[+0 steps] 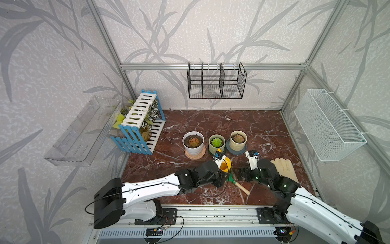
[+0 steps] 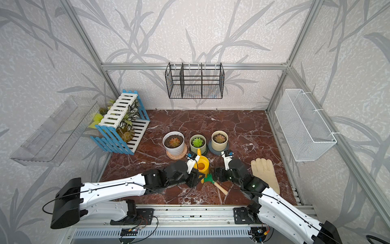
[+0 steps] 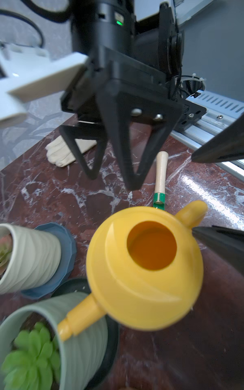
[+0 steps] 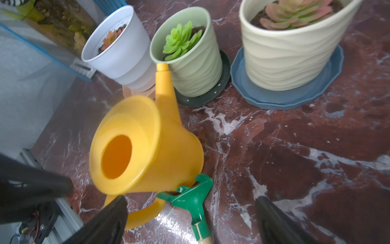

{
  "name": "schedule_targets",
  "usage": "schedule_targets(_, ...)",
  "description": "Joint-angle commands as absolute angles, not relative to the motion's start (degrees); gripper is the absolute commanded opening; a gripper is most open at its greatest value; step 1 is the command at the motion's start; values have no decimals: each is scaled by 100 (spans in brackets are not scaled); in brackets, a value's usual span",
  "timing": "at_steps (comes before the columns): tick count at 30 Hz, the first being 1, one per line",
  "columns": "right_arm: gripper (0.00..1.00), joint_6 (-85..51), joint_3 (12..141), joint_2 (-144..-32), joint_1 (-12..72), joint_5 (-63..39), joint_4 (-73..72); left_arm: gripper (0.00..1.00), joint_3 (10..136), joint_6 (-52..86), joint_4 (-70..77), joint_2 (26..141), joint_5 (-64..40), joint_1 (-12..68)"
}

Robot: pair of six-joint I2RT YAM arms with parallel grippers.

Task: Water the succulent around the soil edge
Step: Place the watering can at the center of the board, then pick up the watering can from the center of the board.

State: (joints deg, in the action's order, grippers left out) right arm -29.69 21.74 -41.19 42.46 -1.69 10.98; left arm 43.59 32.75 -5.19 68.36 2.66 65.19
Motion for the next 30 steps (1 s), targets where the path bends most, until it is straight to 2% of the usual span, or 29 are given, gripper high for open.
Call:
schedule_targets(1,95,-2799,2094,-4168,4878,93,1003,53,4149,3345,-996,6132,1312,6491)
schedule_targets(6,96,-2741,2199,-4881,5832,745,605,59,3825,3416,-1153,5210,2209,6471)
schedule_targets(10,93,-2505,2501,-5540,6271,1250,403,59,3883,3441,-1532,4967,2515,6452)
schedule_targets(14,79,-2416,2553,-6040,6321,1411,29,59,3879,3476,-1702,4849,2622,6447)
schedule_targets(22,53,-2430,2437,-6248,6319,1979,-260,60,3777,3552,-1789,4747,2675,6433)
schedule_targets(30,36,-2113,2507,-6459,6323,1600,-425,61,3788,3476,-1827,4726,2755,6399)
